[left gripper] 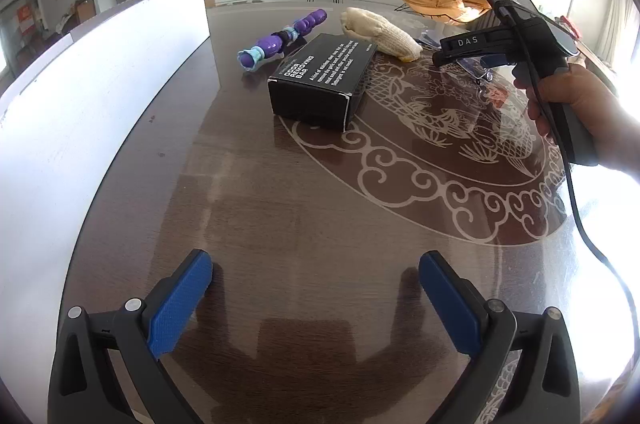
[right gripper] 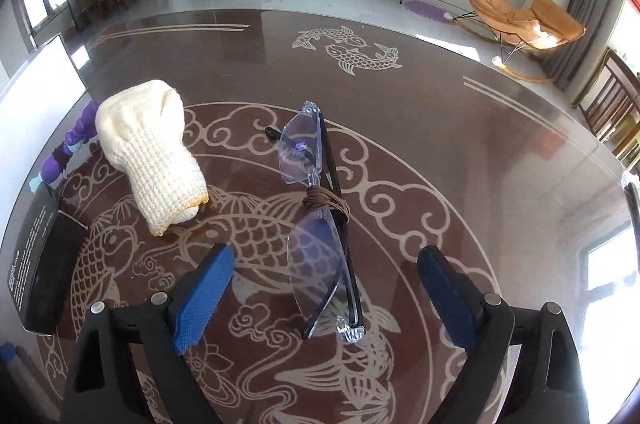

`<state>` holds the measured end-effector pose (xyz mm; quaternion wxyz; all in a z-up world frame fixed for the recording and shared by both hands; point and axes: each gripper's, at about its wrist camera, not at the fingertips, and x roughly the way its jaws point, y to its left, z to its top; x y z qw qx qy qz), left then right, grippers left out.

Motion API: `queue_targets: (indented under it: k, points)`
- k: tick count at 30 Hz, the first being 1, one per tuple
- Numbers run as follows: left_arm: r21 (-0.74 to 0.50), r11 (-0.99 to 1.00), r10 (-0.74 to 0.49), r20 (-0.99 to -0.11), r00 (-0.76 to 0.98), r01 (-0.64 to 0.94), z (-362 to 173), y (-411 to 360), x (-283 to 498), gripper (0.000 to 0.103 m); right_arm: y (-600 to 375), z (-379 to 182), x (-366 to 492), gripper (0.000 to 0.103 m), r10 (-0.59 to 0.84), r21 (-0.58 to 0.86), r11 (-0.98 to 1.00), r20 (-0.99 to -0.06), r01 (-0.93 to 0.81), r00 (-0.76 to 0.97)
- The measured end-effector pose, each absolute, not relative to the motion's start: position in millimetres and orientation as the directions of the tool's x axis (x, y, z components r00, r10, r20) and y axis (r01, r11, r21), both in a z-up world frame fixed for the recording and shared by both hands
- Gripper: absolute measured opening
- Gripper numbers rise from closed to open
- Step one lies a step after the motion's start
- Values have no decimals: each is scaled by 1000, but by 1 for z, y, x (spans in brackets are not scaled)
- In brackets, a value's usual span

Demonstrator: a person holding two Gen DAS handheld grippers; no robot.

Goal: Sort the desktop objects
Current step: 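Move the right gripper toward the white knitted item and the glasses, then close the right gripper on the clear glasses and lift them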

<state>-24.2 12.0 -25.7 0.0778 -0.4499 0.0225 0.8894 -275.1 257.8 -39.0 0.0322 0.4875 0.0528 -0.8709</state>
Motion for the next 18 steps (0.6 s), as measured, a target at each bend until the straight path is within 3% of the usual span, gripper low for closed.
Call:
queue_targets:
  k: [4, 5, 7, 9, 11, 18]
  points:
    - [-36, -987, 122, -802, -584, -157, -26, 13, -24, 103, 255, -40, -291, 92, -20, -17, -998, -861, 67, -509]
    - [-35, -987, 122, -802, -584, -157, -26, 12, -24, 103, 254, -41, -294, 88, -25, -9, -998, -859, 64, -511]
    - [-36, -987, 122, -802, -585, -157, -26, 12, -24, 103, 248, -38, -293, 72, -37, -9, -996, -848, 85, -528]
    - [-37, -987, 123, -802, -585, -157, -26, 12, -24, 103, 241, -36, -290, 43, -53, -11, -994, -838, 113, -543]
    - [-37, -987, 122, -802, -584, -156, -26, 13, -24, 103, 235, -35, -284, 31, -66, -16, -989, -833, 144, -549]
    - [-35, -987, 120, -803, -584, -156, -26, 13, -23, 103, 229, -38, -227, 29, -107, 5, -984, -811, 177, -575]
